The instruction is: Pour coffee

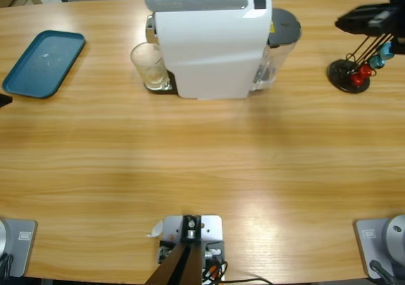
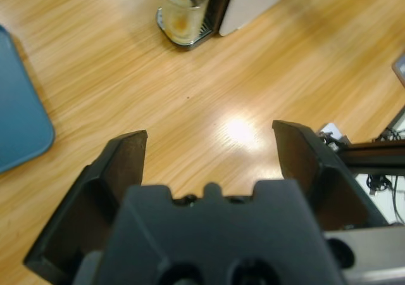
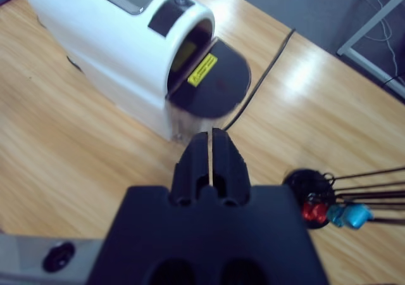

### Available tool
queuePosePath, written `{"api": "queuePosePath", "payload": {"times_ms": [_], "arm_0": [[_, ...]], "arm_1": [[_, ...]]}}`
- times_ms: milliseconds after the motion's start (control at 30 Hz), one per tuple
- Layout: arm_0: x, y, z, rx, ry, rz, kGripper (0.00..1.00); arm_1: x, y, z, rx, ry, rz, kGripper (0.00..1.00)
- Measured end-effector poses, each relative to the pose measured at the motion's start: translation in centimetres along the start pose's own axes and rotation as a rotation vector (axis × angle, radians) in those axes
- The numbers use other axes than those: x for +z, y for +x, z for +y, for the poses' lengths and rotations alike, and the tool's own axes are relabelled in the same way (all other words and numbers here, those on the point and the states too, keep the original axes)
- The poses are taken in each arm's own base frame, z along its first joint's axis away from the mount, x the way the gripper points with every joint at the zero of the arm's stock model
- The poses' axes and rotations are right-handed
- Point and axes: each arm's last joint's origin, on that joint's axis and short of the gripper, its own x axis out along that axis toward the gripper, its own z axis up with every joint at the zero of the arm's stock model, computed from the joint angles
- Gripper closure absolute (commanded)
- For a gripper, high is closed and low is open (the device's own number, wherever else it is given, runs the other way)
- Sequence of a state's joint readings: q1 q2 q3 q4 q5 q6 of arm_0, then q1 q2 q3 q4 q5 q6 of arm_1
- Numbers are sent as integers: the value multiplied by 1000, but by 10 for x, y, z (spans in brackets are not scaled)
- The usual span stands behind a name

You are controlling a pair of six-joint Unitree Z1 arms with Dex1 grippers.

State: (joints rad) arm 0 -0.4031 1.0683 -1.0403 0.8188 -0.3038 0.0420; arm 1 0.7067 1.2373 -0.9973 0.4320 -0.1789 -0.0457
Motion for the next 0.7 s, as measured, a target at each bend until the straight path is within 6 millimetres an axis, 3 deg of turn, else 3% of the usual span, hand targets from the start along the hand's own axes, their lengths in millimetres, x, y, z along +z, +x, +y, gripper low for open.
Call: {"api": "queuePosePath", "payload": {"times_ms": [400,700], "arm_0": [[2,2,10,42,-91,3,184],[4,14,14,41,-125,26,184]], "arm_1": [[78,32,-28,-8,0,51,1000],[90,80,-27,16,-20,157,1000]]}}
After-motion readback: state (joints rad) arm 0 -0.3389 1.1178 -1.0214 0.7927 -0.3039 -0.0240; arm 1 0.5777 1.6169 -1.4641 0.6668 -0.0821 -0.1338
